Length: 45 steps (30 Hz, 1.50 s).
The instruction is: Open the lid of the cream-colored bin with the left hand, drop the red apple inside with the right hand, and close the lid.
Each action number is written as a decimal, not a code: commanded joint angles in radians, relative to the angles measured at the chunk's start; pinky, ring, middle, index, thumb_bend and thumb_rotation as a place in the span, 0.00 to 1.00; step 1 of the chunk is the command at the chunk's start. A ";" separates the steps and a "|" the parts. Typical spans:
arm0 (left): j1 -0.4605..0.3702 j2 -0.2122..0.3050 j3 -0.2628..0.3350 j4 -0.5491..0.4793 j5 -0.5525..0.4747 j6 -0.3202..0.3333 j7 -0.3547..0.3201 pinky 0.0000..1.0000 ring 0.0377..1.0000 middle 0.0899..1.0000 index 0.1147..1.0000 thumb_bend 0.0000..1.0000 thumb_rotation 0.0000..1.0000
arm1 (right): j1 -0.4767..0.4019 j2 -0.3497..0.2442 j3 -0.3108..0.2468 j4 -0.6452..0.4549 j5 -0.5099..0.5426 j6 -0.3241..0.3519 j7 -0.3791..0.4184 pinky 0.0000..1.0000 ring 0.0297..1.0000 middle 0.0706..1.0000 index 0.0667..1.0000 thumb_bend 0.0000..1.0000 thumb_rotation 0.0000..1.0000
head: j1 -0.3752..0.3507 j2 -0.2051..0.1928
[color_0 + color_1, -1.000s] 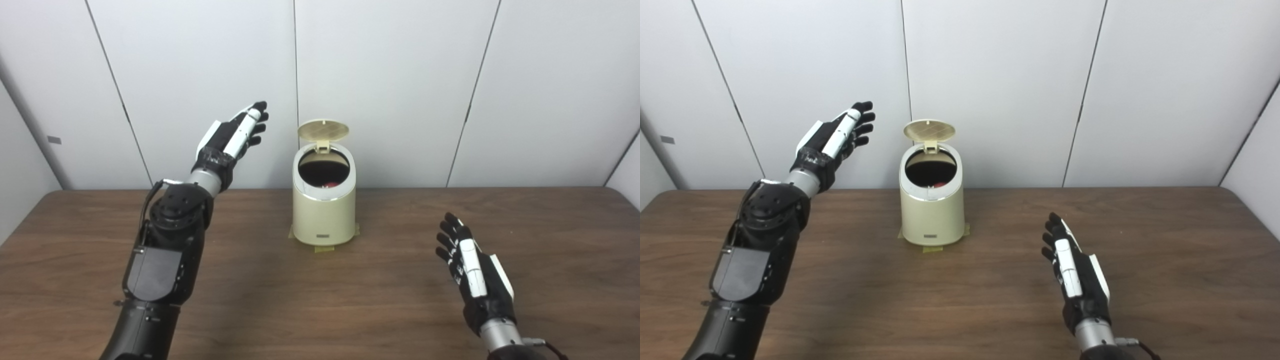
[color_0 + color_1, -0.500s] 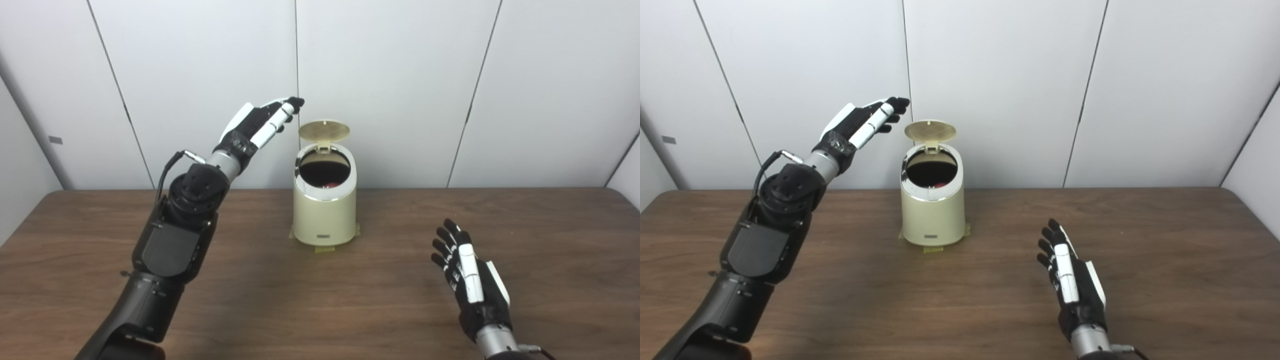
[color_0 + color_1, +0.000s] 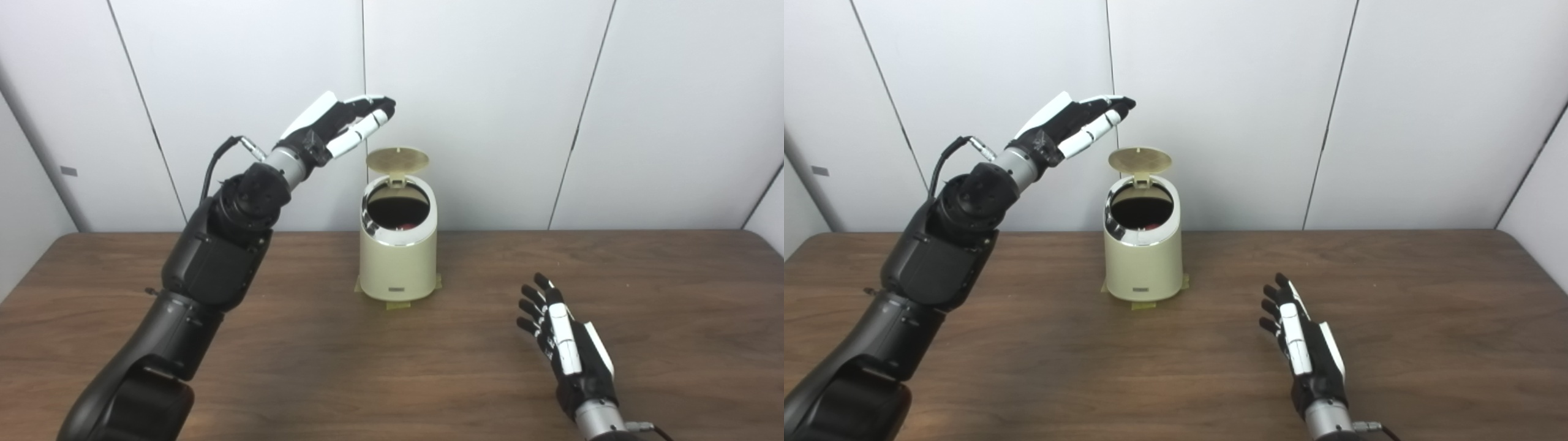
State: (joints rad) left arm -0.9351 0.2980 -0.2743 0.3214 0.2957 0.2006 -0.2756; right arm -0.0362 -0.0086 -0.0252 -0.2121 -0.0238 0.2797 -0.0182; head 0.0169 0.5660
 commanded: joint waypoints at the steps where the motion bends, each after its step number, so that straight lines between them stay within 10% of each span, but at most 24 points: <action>1: -0.063 0.020 -0.011 -0.015 0.048 -0.039 0.011 0.90 0.92 0.89 0.84 0.39 0.98 | -0.032 -0.001 0.006 -0.005 -0.008 -0.056 -0.004 0.85 0.90 0.90 0.96 0.61 1.00 | 0.002 -0.002; 19: -0.084 0.073 -0.122 -0.013 0.291 -0.122 -0.060 0.75 0.83 0.86 0.84 0.51 0.90 | -0.036 -0.009 0.025 0.043 -0.034 -0.084 0.003 0.86 0.89 0.89 0.97 0.53 1.00 | 0.009 -0.014; 45: 0.020 0.168 -0.174 -0.265 0.517 -0.277 -0.173 0.81 0.86 0.81 0.80 0.55 0.87 | -0.038 -0.015 0.019 0.058 -0.055 -0.094 -0.021 0.80 0.86 0.86 0.96 0.52 1.00 | 0.006 0.001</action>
State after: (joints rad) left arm -0.8688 0.4493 -0.4574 0.0859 0.7936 -0.0647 -0.4538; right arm -0.0434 -0.0201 -0.0043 -0.1382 -0.0743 0.2217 -0.0368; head 0.0230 0.5660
